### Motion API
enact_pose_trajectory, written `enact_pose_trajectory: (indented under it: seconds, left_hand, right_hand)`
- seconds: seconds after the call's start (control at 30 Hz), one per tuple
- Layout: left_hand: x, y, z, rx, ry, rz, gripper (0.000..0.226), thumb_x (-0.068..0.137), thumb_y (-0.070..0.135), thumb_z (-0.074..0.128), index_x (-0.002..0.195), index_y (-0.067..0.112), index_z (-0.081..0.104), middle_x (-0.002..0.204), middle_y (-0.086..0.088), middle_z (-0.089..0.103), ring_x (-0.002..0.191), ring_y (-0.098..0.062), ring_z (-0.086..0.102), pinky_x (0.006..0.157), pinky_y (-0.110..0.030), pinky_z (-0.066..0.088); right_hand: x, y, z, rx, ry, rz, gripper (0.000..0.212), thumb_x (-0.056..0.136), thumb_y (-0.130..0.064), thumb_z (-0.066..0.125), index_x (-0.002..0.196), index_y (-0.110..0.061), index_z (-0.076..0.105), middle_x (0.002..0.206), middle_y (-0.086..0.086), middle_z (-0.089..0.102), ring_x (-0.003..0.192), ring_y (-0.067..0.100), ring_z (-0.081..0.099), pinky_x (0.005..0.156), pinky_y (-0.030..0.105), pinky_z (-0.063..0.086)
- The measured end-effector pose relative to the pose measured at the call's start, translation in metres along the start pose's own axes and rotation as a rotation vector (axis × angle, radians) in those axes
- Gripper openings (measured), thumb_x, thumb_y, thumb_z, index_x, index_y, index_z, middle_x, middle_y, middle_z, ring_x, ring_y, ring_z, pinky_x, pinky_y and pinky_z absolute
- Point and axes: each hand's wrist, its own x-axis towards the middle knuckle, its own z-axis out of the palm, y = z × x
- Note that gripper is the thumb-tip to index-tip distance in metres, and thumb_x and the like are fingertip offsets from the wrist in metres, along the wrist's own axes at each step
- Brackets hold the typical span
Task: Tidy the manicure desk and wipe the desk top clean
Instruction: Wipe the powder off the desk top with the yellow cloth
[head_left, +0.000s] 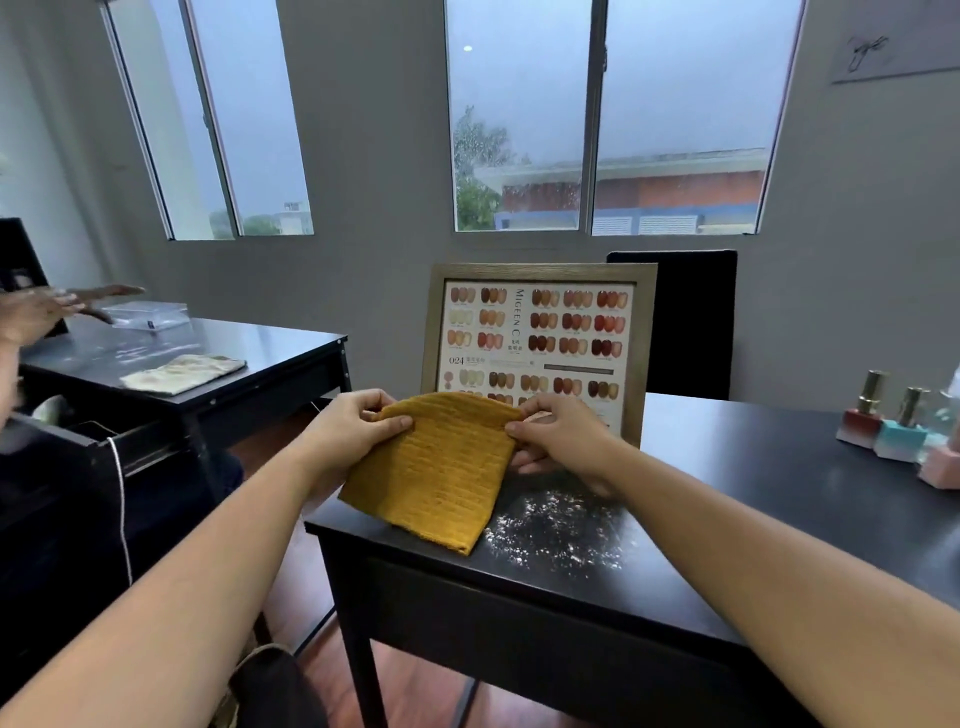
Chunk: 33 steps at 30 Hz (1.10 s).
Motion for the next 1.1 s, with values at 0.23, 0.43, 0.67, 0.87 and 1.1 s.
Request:
enact_pose_trajectory:
  seconds: [0.23, 0.43, 0.67, 0.87, 1.1]
  left_hand:
    - [-0.006, 0.062, 0.056, -0.125, -0.163, 0.050, 0.022, 0.080, 0.036, 0.067, 0.092, 0.018, 0.060, 0.101, -0.004, 0.069, 0.093, -0.023, 0.066, 0.079, -0.042, 0.054]
    - [-0.012, 0.081, 0.150, -0.032, -0.301, 0.053, 0.014, 0.083, 0.032, 0.066, 0.084, 0.021, 0.057, 0.092, -0.006, 0.068, 0.081, -0.020, 0.067, 0.069, -0.035, 0.057]
    - [-0.015, 0.085, 0.185, 0.274, -0.235, 0.179, 0.015, 0.084, 0.027, 0.066, 0.090, 0.023, 0.053, 0.084, -0.004, 0.068, 0.063, -0.014, 0.069, 0.047, -0.021, 0.049]
    - [-0.014, 0.055, 0.134, 0.344, -0.151, 0.269, 0.011, 0.083, 0.035, 0.064, 0.092, 0.031, 0.058, 0.094, 0.012, 0.060, 0.089, -0.006, 0.056, 0.066, -0.016, 0.042]
    - [-0.012, -0.013, 0.080, 0.369, -0.059, 0.176, 0.027, 0.090, 0.030, 0.056, 0.117, 0.028, 0.059, 0.119, 0.006, 0.059, 0.114, -0.012, 0.052, 0.098, -0.023, 0.034]
  right_hand:
    - [-0.058, -0.015, -0.067, 0.081, 0.222, -0.060, 0.010, 0.093, -0.014, 0.056, 0.100, -0.007, 0.055, 0.081, 0.010, 0.065, 0.060, 0.018, 0.066, 0.059, 0.034, 0.060]
    - [-0.109, 0.013, -0.138, 0.036, 0.372, 0.076, 0.006, 0.092, -0.012, 0.055, 0.098, -0.008, 0.056, 0.087, 0.013, 0.065, 0.059, 0.019, 0.067, 0.058, 0.032, 0.059]
    - [-0.135, 0.043, -0.158, -0.423, 0.532, 0.198, 0.020, 0.089, -0.016, 0.060, 0.106, -0.007, 0.055, 0.089, 0.009, 0.064, 0.073, 0.019, 0.064, 0.063, 0.032, 0.054]
    - [-0.134, 0.037, -0.106, -0.825, 0.227, -0.030, 0.051, 0.084, -0.056, 0.054, 0.129, -0.033, 0.048, 0.138, -0.003, 0.049, 0.123, 0.019, 0.045, 0.104, 0.041, 0.038]
    - [-0.117, 0.061, -0.074, -1.148, -0.029, 0.202, 0.096, 0.068, -0.089, 0.018, 0.148, -0.040, -0.003, 0.160, -0.003, -0.007, 0.146, 0.021, -0.008, 0.114, 0.057, -0.009]
